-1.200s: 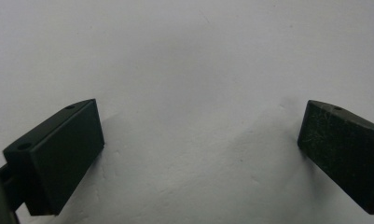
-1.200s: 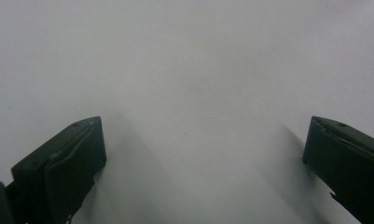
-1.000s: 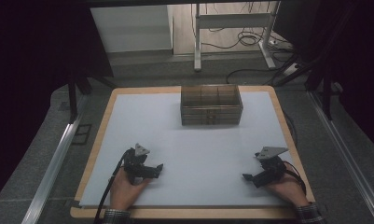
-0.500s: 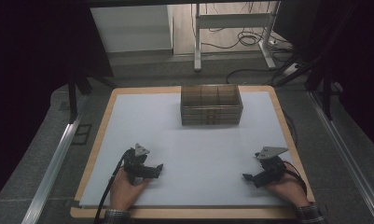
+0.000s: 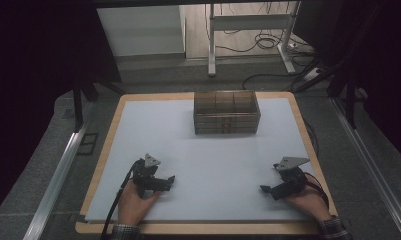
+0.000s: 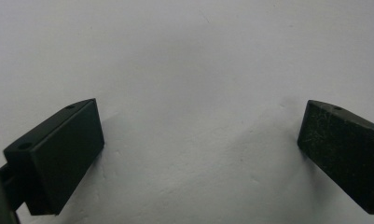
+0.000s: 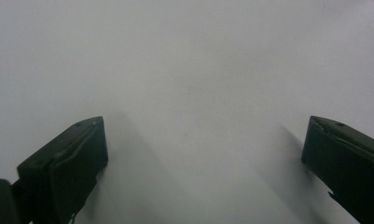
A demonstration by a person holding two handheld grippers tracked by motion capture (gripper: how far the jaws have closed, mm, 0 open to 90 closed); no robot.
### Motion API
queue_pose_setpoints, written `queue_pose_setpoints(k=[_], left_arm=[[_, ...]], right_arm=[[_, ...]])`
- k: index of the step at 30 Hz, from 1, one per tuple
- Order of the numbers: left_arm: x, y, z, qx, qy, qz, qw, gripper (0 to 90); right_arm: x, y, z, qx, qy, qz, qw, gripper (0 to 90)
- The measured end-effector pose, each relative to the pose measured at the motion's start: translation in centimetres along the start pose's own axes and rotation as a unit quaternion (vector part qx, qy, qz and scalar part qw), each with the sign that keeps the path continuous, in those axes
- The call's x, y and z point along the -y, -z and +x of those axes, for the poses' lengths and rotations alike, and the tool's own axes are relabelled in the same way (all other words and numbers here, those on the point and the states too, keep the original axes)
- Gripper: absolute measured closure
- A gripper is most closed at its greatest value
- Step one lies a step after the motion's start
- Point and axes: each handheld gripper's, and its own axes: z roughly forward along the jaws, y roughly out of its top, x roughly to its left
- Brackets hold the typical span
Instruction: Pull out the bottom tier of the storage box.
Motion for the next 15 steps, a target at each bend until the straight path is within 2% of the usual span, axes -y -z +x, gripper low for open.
queue_pose_setpoints(k=[4, 6, 9, 15], left_arm=[[0.00, 0.00, 0.00, 0.000, 0.000, 0.000, 1.0000, 0.0], [0.00, 0.00, 0.00, 0.000, 0.000, 0.000, 1.0000, 0.0], [0.00, 0.00, 0.00, 0.000, 0.000, 0.000, 1.0000, 0.0], [0.00, 0.00, 0.00, 0.000, 0.000, 0.000, 1.0000, 0.0]], right_arm=[[-0.01, 0.13, 0.00, 0.003, -0.006, -0.003, 1.0000, 7.0], [-0.10, 0.22, 0.02, -0.005, -0.009, -0.003, 0.9999, 9.4], [-0.36, 0.31, 0.21, -0.011, -0.002, 0.002, 0.9999, 12.6], [-0.78, 0.26, 0.40, -0.007, 0.009, 0.012, 0.9999, 15.4]])
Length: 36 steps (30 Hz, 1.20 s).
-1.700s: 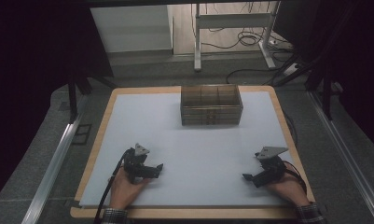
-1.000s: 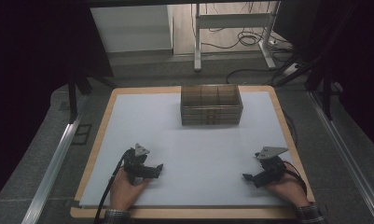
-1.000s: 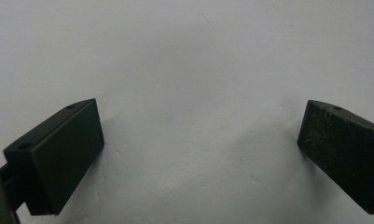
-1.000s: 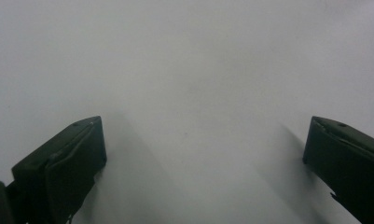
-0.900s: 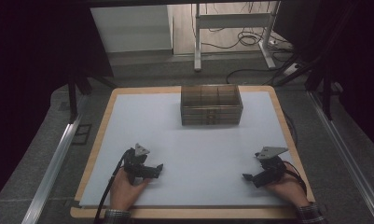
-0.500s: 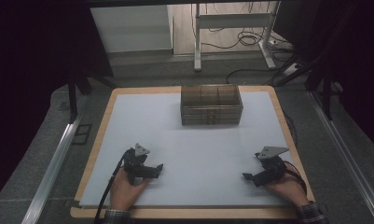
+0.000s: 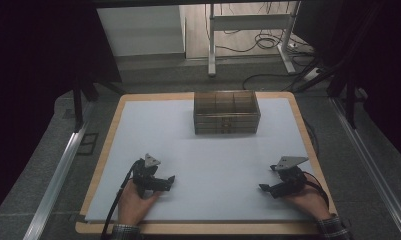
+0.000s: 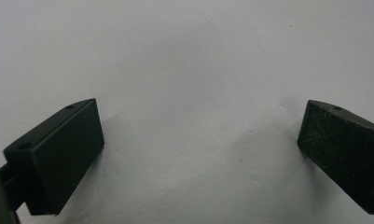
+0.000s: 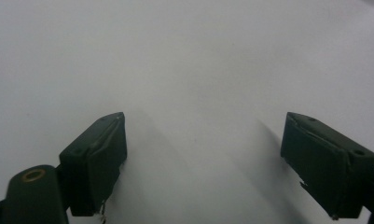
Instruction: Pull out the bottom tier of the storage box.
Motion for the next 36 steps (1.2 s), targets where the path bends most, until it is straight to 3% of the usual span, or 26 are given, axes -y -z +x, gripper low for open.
queue_pose_setpoints(k=[11, 22, 36], left_arm=[[0.0, 0.0, 0.0, 0.000, 0.000, 0.000, 1.0000, 0.0], [0.0, 0.0, 0.0, 0.000, 0.000, 0.000, 1.0000, 0.0], [0.0, 0.0, 0.0, 0.000, 0.000, 0.000, 1.0000, 0.0]], right_arm=[[-1.0, 0.1, 0.2, 0.023, 0.013, -0.005, 0.9996, 21.8], [-1.7, -0.1, 0.3, 0.030, 0.024, 0.005, 0.9993, 23.5], [-2.9, -0.4, 0.5, 0.054, 0.058, 0.007, 0.9969, 30.2]])
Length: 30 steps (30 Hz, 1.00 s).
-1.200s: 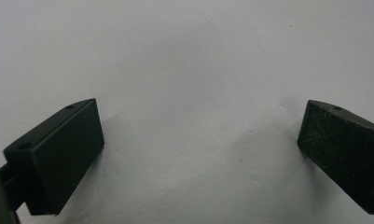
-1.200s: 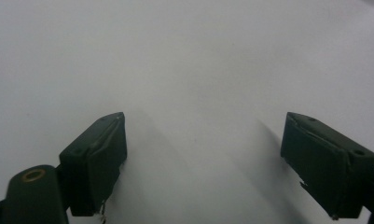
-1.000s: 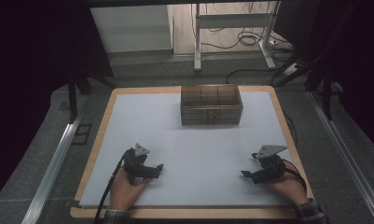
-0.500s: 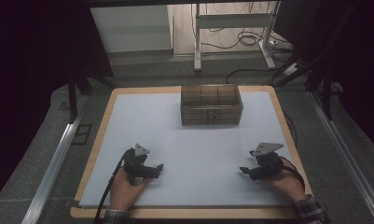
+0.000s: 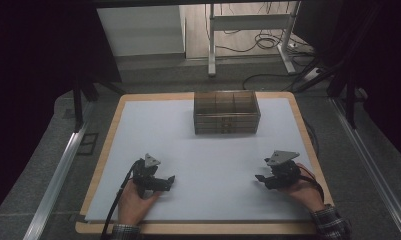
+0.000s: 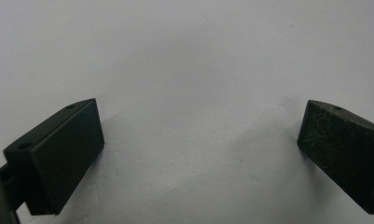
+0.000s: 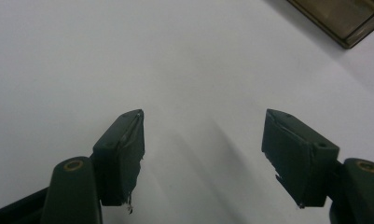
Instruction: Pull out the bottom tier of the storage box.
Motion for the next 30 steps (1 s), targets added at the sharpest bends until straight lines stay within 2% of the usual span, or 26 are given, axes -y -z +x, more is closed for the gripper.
queue_pose_setpoints(k=[3, 10, 15, 21, 30], left_arm=[[0.0, 0.0, 0.0, 0.000, 0.000, 0.000, 1.0000, 0.0], [0.0, 0.0, 0.0, 0.000, 0.000, 0.000, 1.0000, 0.0], [0.0, 0.0, 0.0, 0.000, 0.000, 0.000, 1.0000, 0.0], [0.0, 0.0, 0.0, 0.000, 0.000, 0.000, 1.0000, 0.0], [0.0, 0.0, 0.0, 0.000, 0.000, 0.000, 1.0000, 0.0]], right_arm=[[-0.3, 0.0, 0.0, 0.005, 0.012, -0.002, 0.9999, 30.2], [-0.8, -0.3, 0.0, 0.013, 0.018, -0.004, 0.9997, 31.4], [-1.4, -0.5, 0.1, 0.026, 0.037, -0.001, 0.9990, 31.9], [-1.9, -0.8, -0.2, 0.029, 0.037, -0.003, 0.9989, 33.2], [-2.6, -1.0, -0.2, 0.044, 0.056, -0.004, 0.9974, 37.1]])
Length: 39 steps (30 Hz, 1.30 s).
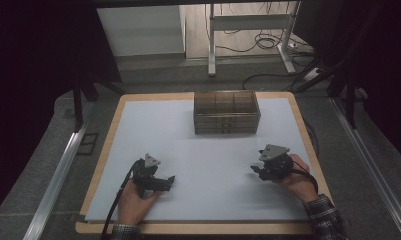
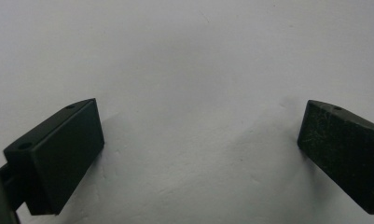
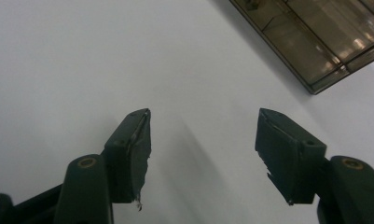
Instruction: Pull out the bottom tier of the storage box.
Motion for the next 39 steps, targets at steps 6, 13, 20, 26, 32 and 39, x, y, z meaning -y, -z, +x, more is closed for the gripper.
queue_pose_setpoints(k=[6, 13, 20, 26, 32, 39], left_arm=[[0.0, 0.0, 0.0, 0.000, 0.000, 0.000, 1.0000, 0.0], [0.0, 0.0, 0.0, 0.000, 0.000, 0.000, 1.0000, 0.0], [0.0, 0.0, 0.0, 0.000, 0.000, 0.000, 1.0000, 0.0], [0.0, 0.0, 0.0, 0.000, 0.001, -0.001, 1.0000, 0.0], [0.0, 0.0, 0.0, 0.000, 0.000, -0.001, 1.0000, 0.0], [0.0, 0.0, 0.0, 0.000, 0.000, -0.001, 1.0000, 0.0]], right_arm=[[-0.4, -0.3, 0.1, 0.012, 0.016, -0.002, 0.9998, 38.9], [-0.8, -1.0, 0.1, 0.032, 0.035, -0.002, 0.9989, 39.7], [-1.0, -1.3, 0.1, 0.045, 0.046, -0.002, 0.9979, 40.4], [-1.3, -1.8, 0.3, 0.058, 0.062, -0.001, 0.9964, 41.7], [-1.8, -2.2, 0.5, 0.075, 0.085, -0.002, 0.9936, 43.2], [-2.4, -2.9, 1.2, 0.099, 0.115, -0.003, 0.9885, 44.4]])
